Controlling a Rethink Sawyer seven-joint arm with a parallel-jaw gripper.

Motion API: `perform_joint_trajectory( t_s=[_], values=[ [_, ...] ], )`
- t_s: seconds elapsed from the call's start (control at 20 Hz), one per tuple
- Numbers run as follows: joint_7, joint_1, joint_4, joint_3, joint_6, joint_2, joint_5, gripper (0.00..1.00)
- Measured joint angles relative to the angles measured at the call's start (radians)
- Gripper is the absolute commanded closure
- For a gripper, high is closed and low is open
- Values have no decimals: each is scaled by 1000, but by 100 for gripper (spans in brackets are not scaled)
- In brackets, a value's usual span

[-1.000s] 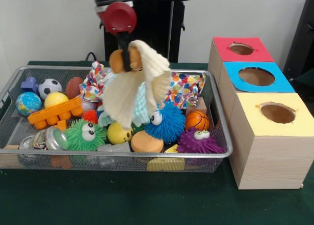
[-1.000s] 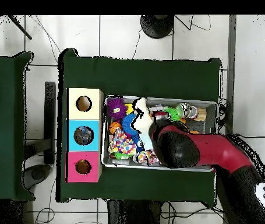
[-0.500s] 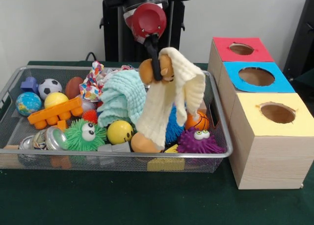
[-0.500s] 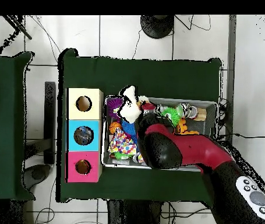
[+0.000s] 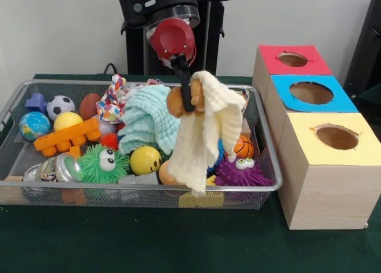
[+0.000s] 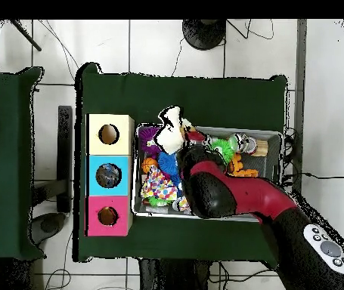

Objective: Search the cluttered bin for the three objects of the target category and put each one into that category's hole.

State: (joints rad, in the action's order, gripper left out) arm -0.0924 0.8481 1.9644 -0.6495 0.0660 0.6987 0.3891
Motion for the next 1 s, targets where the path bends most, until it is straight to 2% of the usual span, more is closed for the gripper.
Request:
perform_joint_trajectory(
  t_s=[0.3,0.65,1.0],
  values=[
    [0,41,0,-1,0,-52,0,100],
    [0,74,0,0,0,-68,19,100],
    [0,58,0,32,0,-70,57,100]
  ],
)
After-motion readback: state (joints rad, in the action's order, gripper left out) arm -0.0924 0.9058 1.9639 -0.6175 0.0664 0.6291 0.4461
